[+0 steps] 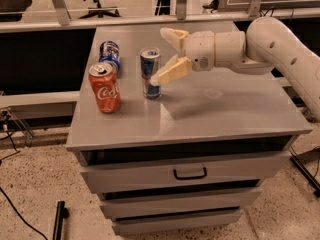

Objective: Knock redbull can over

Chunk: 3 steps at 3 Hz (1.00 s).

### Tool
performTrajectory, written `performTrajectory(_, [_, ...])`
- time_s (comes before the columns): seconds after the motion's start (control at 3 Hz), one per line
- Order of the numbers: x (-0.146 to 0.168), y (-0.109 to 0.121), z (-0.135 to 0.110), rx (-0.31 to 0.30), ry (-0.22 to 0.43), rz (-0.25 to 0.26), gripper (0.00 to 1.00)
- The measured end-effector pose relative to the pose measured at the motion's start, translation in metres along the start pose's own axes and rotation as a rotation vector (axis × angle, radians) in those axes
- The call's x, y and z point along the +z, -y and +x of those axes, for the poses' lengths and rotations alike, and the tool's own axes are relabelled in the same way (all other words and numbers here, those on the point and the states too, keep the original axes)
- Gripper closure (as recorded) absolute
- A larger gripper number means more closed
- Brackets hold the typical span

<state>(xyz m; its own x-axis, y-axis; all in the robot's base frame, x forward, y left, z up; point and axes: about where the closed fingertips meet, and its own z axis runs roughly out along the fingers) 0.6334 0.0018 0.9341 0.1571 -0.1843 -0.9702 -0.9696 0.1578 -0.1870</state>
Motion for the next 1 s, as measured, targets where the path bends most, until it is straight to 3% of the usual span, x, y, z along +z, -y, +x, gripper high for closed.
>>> performTrajectory(0.67, [0.004, -0.017, 0.032, 0.118, 0.062, -0.013, 0.0])
performTrajectory(1.0, [0.006, -0.024, 0.042, 0.125, 0.047, -0.026, 0.0])
